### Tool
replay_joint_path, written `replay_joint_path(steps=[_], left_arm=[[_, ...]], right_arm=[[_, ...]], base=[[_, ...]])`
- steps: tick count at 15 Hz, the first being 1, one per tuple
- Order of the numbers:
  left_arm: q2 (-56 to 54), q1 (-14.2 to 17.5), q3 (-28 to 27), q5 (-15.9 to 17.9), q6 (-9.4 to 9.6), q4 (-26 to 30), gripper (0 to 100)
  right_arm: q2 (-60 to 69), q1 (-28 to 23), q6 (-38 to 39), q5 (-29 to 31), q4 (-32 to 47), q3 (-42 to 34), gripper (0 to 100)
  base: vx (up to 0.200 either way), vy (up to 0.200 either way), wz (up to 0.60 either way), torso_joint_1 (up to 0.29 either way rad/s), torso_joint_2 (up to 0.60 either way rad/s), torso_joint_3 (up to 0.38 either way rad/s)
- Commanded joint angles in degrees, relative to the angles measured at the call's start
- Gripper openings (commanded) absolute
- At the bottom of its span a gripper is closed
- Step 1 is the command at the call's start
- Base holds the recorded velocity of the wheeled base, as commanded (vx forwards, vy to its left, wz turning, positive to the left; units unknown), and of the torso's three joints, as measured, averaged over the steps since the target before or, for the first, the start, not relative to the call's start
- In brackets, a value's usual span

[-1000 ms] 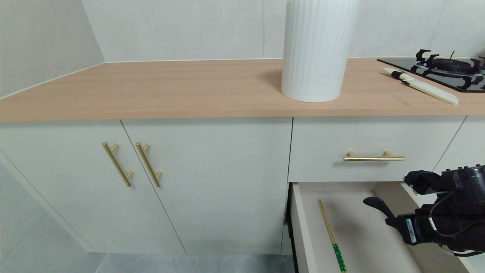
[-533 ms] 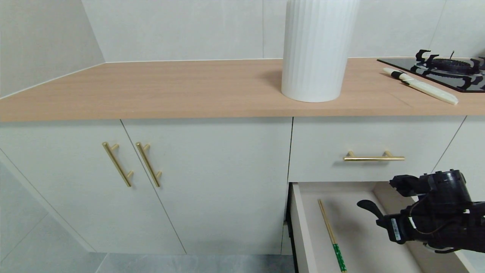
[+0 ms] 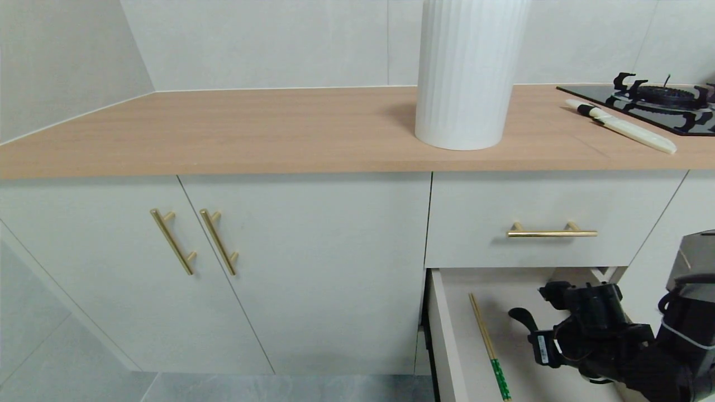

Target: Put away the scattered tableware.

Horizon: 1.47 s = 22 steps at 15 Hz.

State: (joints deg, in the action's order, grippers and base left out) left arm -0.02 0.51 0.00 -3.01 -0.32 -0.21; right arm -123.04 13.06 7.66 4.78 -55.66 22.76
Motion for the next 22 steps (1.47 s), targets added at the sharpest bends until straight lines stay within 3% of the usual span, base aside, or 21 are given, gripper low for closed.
replay_joint_path(steps=[1,7,17,18,22], left_arm=[[0.0,0.0,0.0,0.0,-0.03,-0.1,100],[0.0,0.0,0.0,0.0,-0.03,0.0,100],[0.0,0.0,0.0,-0.1,-0.03,0.0,100],[0.0,0.0,0.0,0.0,-0.03,0.0,100],[0.0,0.0,0.0,0.0,-0.03,0.0,100]], right_arm=[[-5.5,0.5,0.7,0.5,-2.3,0.0,0],[-11.4,0.5,0.6,3.8,-9.3,0.1,0],[-12.4,0.5,0.5,5.1,-10.4,0.5,0],[-12.4,0.5,0.5,5.1,-10.4,0.5,100],[-12.4,0.6,0.5,5.2,-10.4,0.4,100]], base=[[0.0,0.0,0.0,0.0,0.0,0.0],[0.0,0.0,0.0,0.0,0.0,0.0],[0.0,0.0,0.0,0.0,0.0,0.0],[0.0,0.0,0.0,0.0,0.0,0.0],[0.0,0.0,0.0,0.0,0.0,0.0]])
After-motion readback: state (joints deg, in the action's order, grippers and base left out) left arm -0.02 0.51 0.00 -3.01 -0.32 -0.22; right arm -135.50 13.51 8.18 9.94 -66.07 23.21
